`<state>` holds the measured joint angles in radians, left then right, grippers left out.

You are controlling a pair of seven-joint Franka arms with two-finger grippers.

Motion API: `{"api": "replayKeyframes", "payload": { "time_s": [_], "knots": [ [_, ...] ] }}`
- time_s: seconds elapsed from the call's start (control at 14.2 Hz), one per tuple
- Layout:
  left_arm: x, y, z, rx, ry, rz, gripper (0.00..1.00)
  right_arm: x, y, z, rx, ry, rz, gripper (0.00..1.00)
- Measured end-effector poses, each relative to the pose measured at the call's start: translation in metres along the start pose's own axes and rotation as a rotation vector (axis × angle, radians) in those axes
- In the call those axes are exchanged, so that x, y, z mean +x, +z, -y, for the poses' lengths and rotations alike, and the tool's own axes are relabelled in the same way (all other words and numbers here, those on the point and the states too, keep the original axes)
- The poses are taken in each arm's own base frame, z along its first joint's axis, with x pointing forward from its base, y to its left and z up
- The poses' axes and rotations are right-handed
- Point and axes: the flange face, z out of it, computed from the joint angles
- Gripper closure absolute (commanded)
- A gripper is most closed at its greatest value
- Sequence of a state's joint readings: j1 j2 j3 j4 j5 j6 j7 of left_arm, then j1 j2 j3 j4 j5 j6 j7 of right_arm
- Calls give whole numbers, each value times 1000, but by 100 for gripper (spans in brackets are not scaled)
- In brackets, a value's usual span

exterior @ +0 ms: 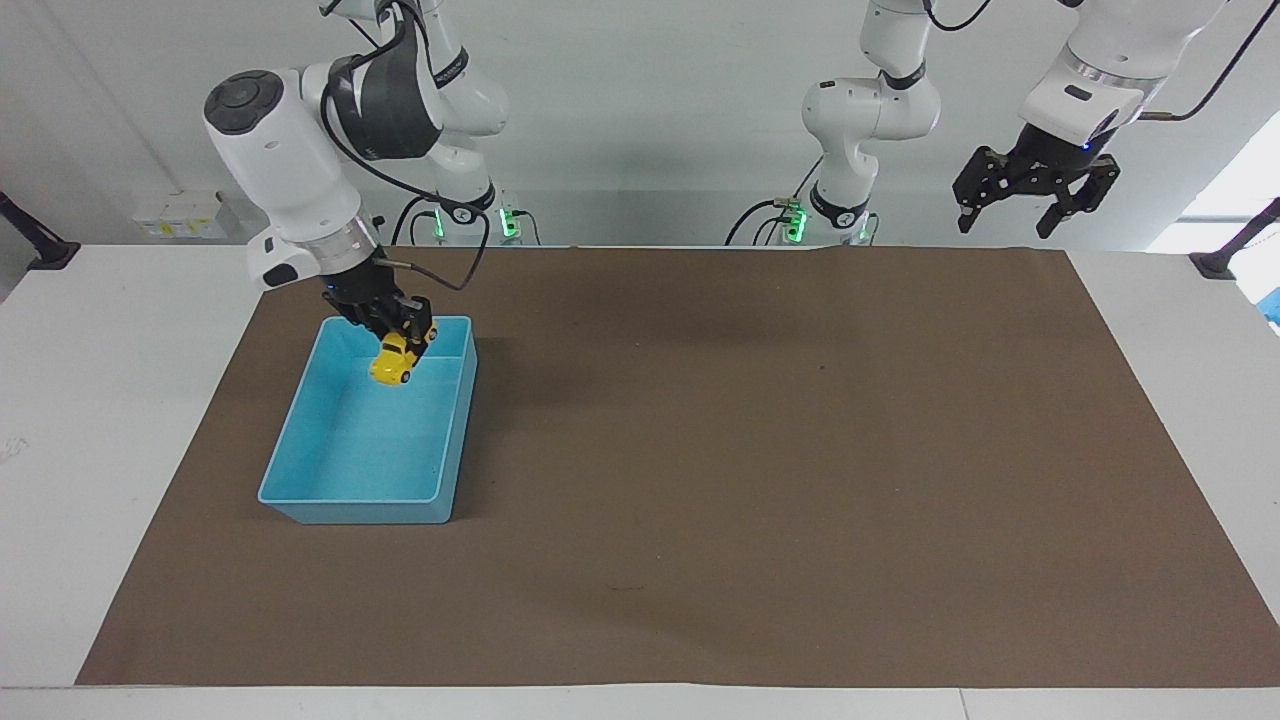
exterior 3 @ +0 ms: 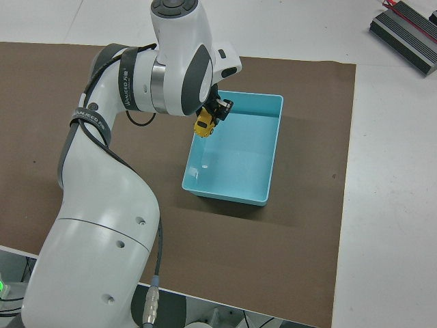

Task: Wind up and store yellow beetle car
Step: 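Carry the car into the blue bin with the right gripper, then lower the car onto the bin floor and open the right gripper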

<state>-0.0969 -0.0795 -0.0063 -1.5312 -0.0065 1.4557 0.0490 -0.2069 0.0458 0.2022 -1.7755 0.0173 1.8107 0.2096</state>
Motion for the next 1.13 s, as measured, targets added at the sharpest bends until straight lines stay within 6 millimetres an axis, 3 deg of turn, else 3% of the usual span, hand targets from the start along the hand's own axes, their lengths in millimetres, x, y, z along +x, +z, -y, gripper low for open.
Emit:
{"api": "replayKeyframes", "payload": {
  "time_s": [0.42,0.85,1.13],
  "knots": [
    [-3,2,19,-1,-38,17,0,-4,8,-2,-68,-88,-5,100],
    [-2,3,13,4,-29,20,0,-7,61,-3,-69,-101,-21,100],
    [-3,3,13,4,-30,20,0,-7,85,-4,-65,-123,-16,100]
  ]
}}
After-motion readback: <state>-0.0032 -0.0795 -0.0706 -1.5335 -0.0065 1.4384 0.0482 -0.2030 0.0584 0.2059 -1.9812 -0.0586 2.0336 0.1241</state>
